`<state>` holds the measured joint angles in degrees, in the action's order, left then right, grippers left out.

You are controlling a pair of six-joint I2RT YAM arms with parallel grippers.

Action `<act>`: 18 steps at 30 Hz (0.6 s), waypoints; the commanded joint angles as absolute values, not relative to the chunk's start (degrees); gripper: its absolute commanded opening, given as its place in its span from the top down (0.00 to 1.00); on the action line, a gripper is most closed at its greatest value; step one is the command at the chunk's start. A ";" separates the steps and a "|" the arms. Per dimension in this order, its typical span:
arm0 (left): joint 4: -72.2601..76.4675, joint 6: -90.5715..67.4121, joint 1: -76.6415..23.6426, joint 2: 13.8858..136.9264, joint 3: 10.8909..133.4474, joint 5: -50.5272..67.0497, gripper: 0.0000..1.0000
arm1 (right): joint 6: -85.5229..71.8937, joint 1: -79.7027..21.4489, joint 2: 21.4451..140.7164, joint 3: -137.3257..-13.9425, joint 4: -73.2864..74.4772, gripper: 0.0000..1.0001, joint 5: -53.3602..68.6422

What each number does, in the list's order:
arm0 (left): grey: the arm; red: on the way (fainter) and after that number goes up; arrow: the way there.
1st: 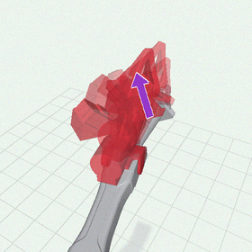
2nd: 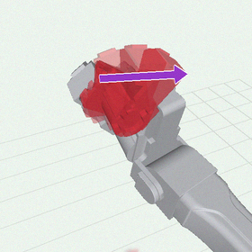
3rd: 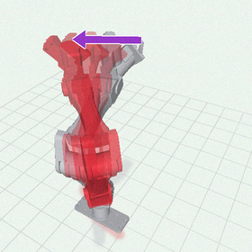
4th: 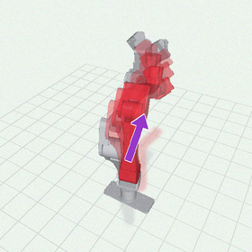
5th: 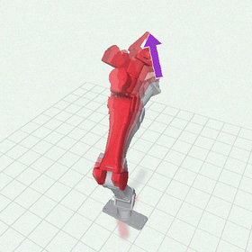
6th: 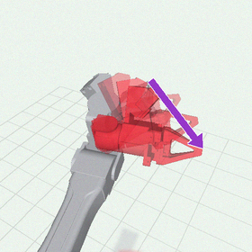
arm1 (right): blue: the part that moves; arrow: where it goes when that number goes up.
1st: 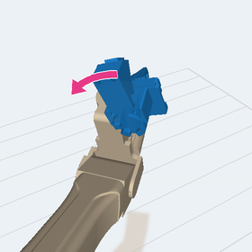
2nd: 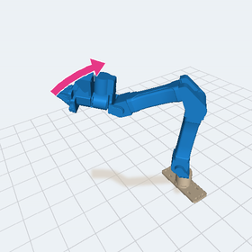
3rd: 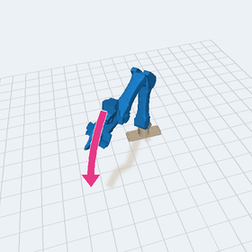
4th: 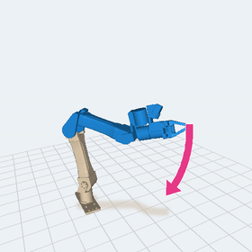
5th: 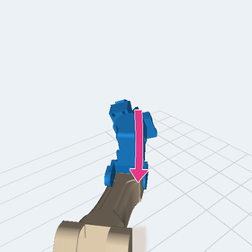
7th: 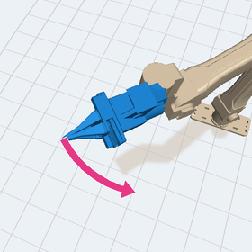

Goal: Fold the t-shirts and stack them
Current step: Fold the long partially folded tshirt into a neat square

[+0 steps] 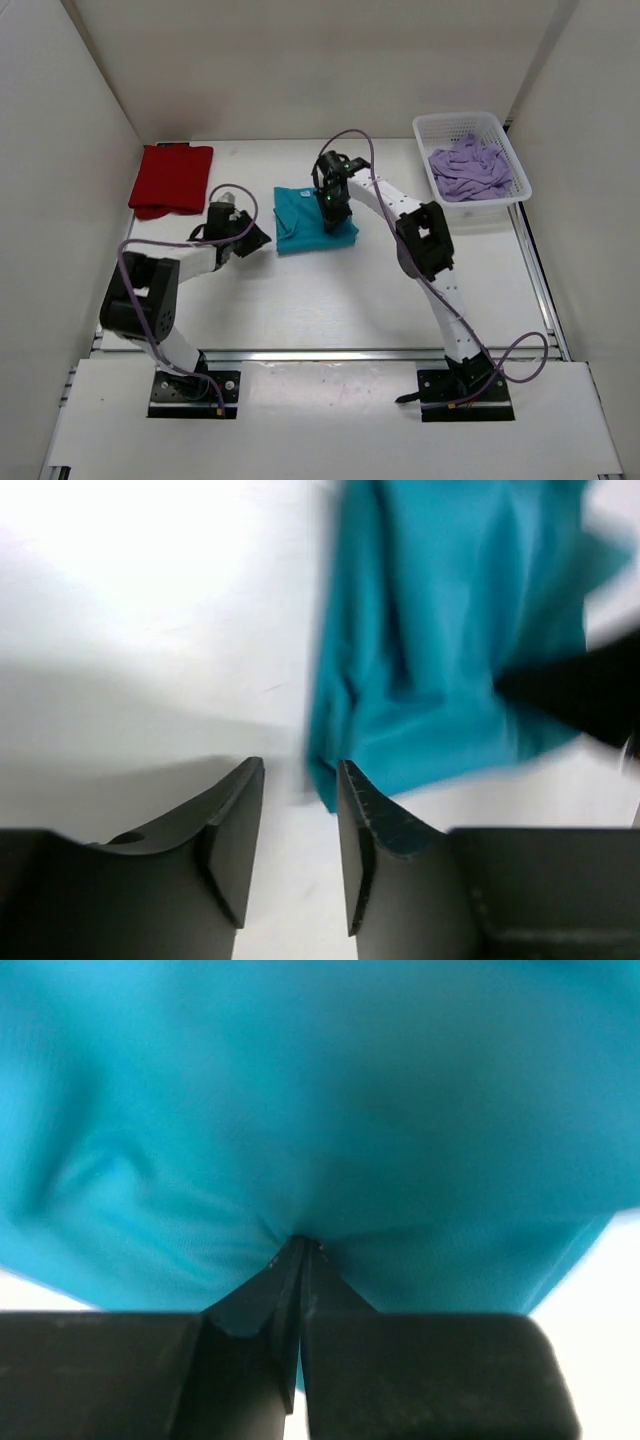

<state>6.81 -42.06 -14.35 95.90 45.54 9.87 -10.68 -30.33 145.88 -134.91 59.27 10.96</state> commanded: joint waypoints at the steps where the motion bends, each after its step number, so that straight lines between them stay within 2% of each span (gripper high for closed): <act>1: 8.27 -41.66 -10.37 85.10 38.52 11.16 0.53 | -10.10 -35.59 124.38 -109.77 49.05 1.00 6.50; 3: 5.81 -40.17 -11.86 79.91 37.53 10.64 0.50 | -14.22 -34.38 112.49 -88.50 39.58 1.00 9.75; 4: 5.89 -39.82 -12.82 78.85 36.66 10.98 0.48 | -14.85 -34.45 106.67 -85.63 36.77 1.00 11.23; 6: 9.82 -42.61 -13.36 76.38 35.07 11.59 0.46 | -14.24 -33.14 98.72 -74.58 30.35 0.91 12.39; 9: 8.63 -42.10 -15.55 78.82 38.31 11.16 0.44 | -14.33 -27.45 91.51 -67.62 26.21 0.79 20.96; 11: 6.87 -40.35 -18.09 82.25 43.92 12.13 0.42 | -14.59 -24.63 88.69 -64.10 24.01 0.71 21.19; 14: 5.19 -36.57 -22.31 88.05 49.03 10.11 0.40 | -15.29 -23.29 87.45 -58.89 21.45 0.71 22.22; 16: 5.71 -35.77 -22.94 92.44 50.45 13.42 0.41 | -16.34 -22.50 86.31 -55.04 20.21 0.72 23.82; 18: 6.94 -34.98 -23.55 94.04 50.62 15.54 0.40 | -18.01 -23.02 82.81 -51.09 18.90 0.71 18.48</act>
<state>7.16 -37.87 -22.81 92.53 49.65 12.08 -15.73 -22.02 86.96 -55.18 23.18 19.75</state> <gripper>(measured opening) 0.595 0.288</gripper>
